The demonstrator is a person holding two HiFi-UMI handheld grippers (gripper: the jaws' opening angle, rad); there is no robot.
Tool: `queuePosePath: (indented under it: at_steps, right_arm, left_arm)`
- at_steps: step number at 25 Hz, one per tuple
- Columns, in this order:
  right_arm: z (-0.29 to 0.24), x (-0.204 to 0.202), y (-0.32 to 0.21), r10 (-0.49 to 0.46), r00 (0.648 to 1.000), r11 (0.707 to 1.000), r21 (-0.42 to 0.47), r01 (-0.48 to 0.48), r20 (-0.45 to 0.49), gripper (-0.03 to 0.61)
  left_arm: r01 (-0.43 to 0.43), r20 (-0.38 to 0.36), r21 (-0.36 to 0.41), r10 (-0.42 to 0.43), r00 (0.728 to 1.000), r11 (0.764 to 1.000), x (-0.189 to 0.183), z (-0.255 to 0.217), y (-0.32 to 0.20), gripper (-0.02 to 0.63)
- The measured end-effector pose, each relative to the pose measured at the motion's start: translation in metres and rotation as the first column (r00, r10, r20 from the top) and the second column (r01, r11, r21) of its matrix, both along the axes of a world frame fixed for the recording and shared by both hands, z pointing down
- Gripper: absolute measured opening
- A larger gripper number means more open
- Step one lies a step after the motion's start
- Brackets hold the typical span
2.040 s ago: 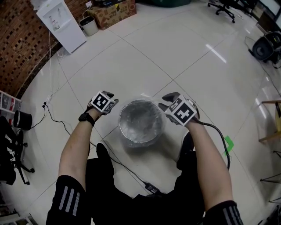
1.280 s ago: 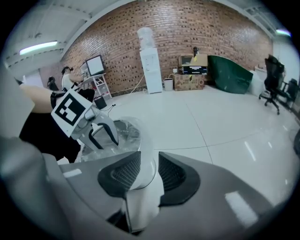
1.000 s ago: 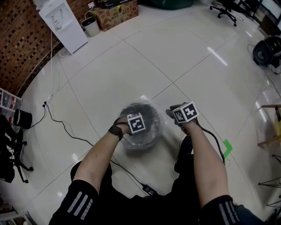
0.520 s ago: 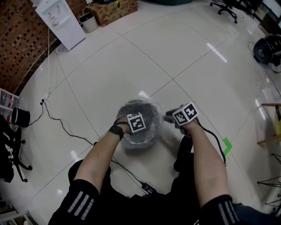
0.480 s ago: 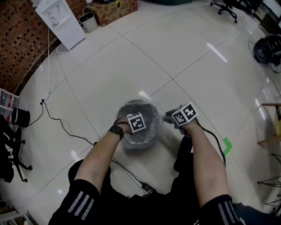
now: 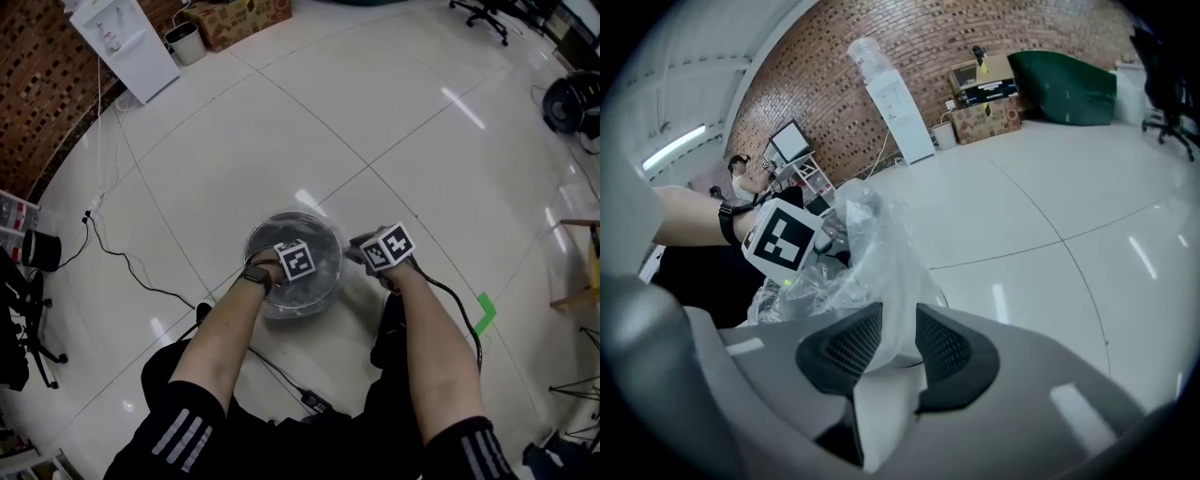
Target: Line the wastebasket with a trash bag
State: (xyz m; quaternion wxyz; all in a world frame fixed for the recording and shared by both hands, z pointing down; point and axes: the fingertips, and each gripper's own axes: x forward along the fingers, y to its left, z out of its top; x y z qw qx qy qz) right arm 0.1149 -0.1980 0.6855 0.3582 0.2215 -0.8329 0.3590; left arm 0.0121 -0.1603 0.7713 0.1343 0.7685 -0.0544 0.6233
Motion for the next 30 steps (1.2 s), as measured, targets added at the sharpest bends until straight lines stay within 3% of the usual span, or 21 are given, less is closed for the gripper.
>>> queuePosePath:
  at_steps: [4,9,18,25,28,30]
  right_arm:
    - [0.005,-0.005,-0.001,0.000,1.000,1.000,0.009,0.000,0.004,0.120]
    - [0.011,-0.005,-0.001,-0.003,1.000,1.000,0.008,0.003,0.013,0.120]
    - [0.009,0.000,0.000,-0.032,0.999,0.999,0.033,0.032,-0.016,0.121]
    - [-0.006,0.003,-0.005,-0.064,0.997,0.994,0.091,0.068,-0.045,0.121]
    - [-0.016,0.002,0.002,-0.118,0.991,0.986,0.109,0.124,-0.063,0.121]
    - [-0.021,0.005,0.008,-0.165,0.981,0.979,0.109,0.175,-0.098,0.121]
  left_arm:
    - [0.005,0.029,0.001,-0.005,1.000,1.000,-0.004,0.018,-0.004,0.190]
    - [0.027,0.056,-0.073,-0.023,0.998,0.997,-0.007,0.038,0.006,0.190]
    - [0.010,0.092,-0.062,-0.004,0.996,0.998,-0.007,0.049,0.003,0.193]
    - [0.002,0.010,-0.011,-0.002,1.000,1.000,0.002,0.007,-0.001,0.195]
    - [0.008,-0.031,-0.038,-0.009,0.999,0.999,0.004,-0.015,0.014,0.194]
    - [-0.015,-0.051,-0.012,0.014,0.999,1.000,0.003,-0.037,0.016,0.194]
